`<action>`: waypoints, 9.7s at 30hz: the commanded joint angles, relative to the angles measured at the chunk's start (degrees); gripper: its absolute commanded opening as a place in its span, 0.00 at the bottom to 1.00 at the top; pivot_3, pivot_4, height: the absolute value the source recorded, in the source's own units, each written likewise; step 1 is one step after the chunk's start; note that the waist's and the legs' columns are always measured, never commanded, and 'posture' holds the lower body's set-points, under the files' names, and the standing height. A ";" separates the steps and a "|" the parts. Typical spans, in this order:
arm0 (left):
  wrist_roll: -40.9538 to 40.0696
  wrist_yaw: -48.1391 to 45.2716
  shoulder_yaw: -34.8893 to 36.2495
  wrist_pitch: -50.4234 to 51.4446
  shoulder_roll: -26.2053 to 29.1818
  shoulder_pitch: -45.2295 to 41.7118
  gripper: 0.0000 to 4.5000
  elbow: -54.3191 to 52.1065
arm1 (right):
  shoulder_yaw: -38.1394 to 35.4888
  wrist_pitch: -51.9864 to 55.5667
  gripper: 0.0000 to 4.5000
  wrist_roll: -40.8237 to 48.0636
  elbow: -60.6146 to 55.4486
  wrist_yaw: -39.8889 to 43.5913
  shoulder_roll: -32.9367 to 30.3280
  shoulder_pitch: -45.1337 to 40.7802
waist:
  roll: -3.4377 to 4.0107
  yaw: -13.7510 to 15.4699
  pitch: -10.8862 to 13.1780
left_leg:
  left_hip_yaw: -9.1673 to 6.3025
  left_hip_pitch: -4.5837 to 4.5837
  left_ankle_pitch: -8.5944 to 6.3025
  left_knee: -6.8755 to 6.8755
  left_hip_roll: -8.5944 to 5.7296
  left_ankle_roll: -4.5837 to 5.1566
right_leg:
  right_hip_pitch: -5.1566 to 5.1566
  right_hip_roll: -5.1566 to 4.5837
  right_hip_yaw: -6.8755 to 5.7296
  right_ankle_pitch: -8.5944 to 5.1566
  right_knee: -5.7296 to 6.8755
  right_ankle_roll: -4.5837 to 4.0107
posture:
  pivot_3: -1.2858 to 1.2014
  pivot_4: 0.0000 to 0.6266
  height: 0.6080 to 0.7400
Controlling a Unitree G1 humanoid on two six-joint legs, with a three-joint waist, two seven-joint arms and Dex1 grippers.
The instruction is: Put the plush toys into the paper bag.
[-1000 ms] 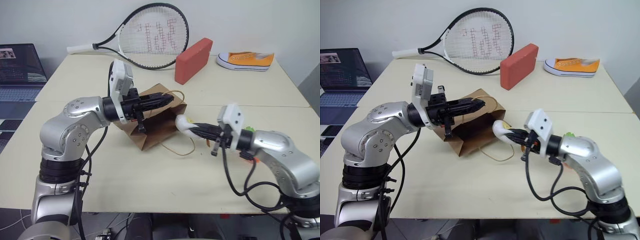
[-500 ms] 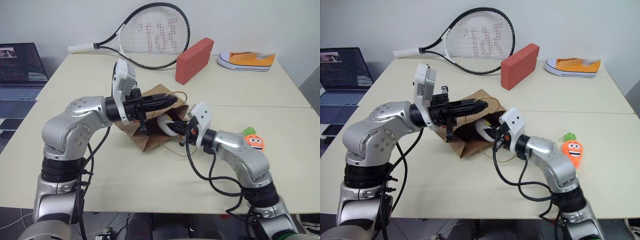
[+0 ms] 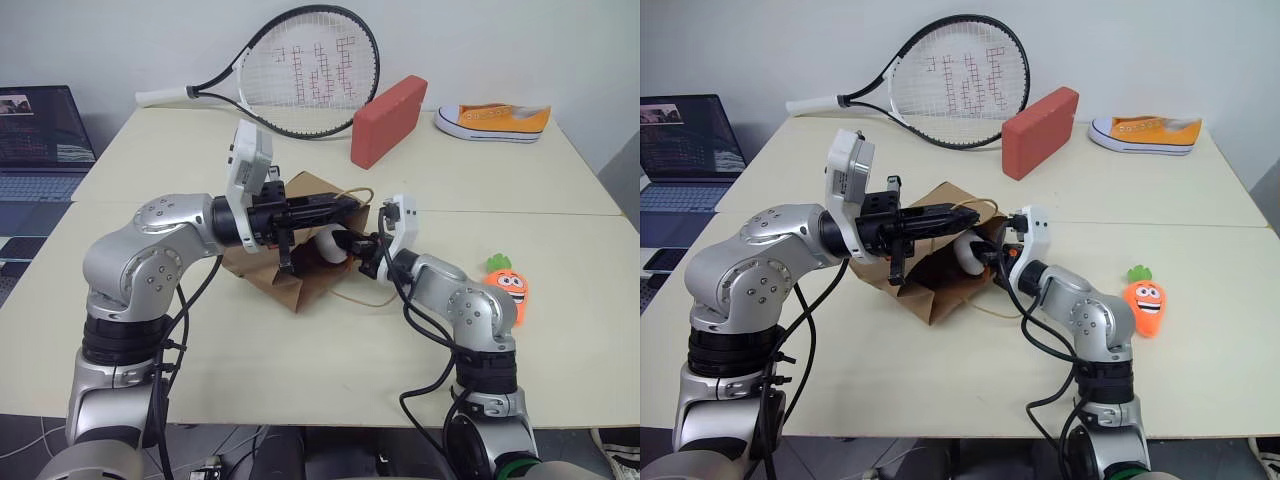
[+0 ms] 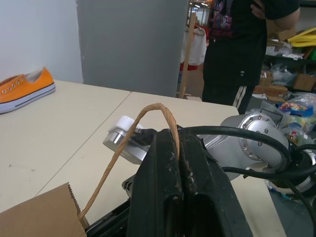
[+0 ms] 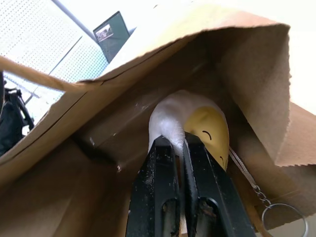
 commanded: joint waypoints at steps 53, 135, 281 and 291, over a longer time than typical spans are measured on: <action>1.24 -1.02 -0.12 -1.50 1.05 0.02 0.00 -0.22 | 20.08 -21.75 0.79 -17.11 7.86 18.75 -22.79 2.09 | 0.00 -0.91 0.01 | 0.04 0.00 0.00 -0.08 0.01 0.00 | -0.02 0.02 0.02 -0.02 -0.06 0.00 | 0.52 0.24 1.00; -0.28 -5.30 -1.41 -1.76 2.31 1.20 0.00 -1.44 | 10.93 6.29 0.01 5.27 -2.34 15.00 -21.54 -4.96 | -0.01 -0.86 0.02 | 0.02 -0.01 0.00 -0.07 0.02 0.00 | -0.03 0.02 0.01 -0.02 -0.03 0.00 | 0.52 0.24 1.00; -0.14 -7.34 -1.86 -1.07 2.86 2.95 0.00 -2.82 | 8.86 0.75 0.01 -1.03 12.27 13.01 -12.78 -9.66 | -0.03 -0.07 0.03 | 0.04 -0.03 0.00 0.06 0.02 0.01 | -0.01 0.03 0.03 0.01 0.00 0.03 | 0.52 0.24 1.00; -0.23 -5.30 -0.48 -1.23 2.20 2.08 0.00 -1.04 | 8.89 -1.44 0.57 -3.41 11.07 11.11 -11.36 -8.92 | -0.02 -0.21 0.03 | 0.03 -0.03 0.00 0.05 0.02 0.01 | -0.01 0.03 0.02 0.01 0.00 0.03 | 0.52 0.24 1.00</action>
